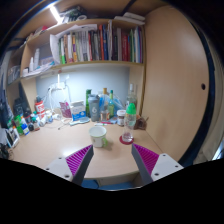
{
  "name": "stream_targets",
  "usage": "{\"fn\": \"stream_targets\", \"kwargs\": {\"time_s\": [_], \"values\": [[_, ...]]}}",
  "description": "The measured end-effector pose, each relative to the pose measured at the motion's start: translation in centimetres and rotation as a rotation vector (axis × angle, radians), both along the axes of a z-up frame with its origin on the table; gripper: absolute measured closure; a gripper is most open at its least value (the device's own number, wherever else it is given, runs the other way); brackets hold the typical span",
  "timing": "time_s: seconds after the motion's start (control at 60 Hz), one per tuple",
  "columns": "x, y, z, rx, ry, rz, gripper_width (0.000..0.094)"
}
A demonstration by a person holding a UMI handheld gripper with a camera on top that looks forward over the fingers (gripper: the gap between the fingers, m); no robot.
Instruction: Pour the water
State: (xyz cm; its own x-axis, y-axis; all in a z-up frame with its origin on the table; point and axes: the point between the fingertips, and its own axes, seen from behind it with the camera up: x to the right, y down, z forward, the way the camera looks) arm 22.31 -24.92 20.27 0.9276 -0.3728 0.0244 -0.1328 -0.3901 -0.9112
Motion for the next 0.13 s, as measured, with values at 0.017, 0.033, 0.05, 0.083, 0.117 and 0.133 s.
{"fn": "stream_targets", "kwargs": {"time_s": [0.017, 0.033, 0.05, 0.083, 0.117, 0.133], "values": [[-0.9, -0.8, 0.4, 0.0, 0.003, -0.005, 0.0086], [-1.5, -1.4, 0.8, 0.002, 0.006, -0.006, 0.0088], [-2.2, -1.9, 1.3, 0.004, 0.008, -0.005, 0.0086], [-3.4, -2.9, 2.2, 0.012, 0.01, 0.001, 0.0086], [-4.7, -4.0, 3.1, 0.017, 0.008, 0.001, 0.0083], [-5.3, -4.5, 3.5, 0.021, 0.005, 0.002, 0.0084]]}}
